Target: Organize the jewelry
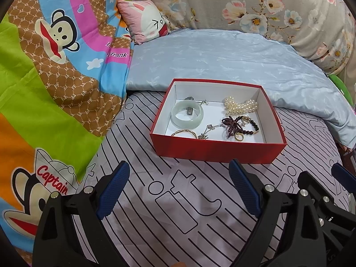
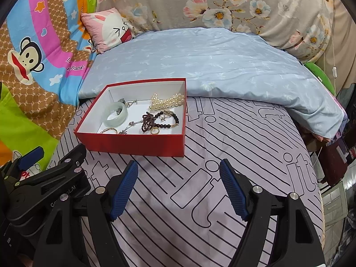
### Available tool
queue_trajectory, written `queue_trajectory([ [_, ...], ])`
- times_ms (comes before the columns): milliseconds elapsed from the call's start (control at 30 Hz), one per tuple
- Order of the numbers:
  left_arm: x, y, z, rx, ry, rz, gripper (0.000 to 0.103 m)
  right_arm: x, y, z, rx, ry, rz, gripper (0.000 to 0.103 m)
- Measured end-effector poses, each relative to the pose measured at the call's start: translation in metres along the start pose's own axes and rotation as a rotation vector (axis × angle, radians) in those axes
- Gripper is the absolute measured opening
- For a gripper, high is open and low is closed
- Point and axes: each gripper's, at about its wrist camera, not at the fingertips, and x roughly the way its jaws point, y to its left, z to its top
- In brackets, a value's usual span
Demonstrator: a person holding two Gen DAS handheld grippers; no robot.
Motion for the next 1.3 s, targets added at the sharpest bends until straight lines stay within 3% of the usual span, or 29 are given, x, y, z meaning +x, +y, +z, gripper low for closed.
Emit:
queue_trajectory([
  [1300, 0.0012, -0.0018, -0.0036, 0.003, 0.011, 0.026, 0.088, -0.0003, -0.002, -0.004, -0.002, 0.004, -0.014, 0.074],
])
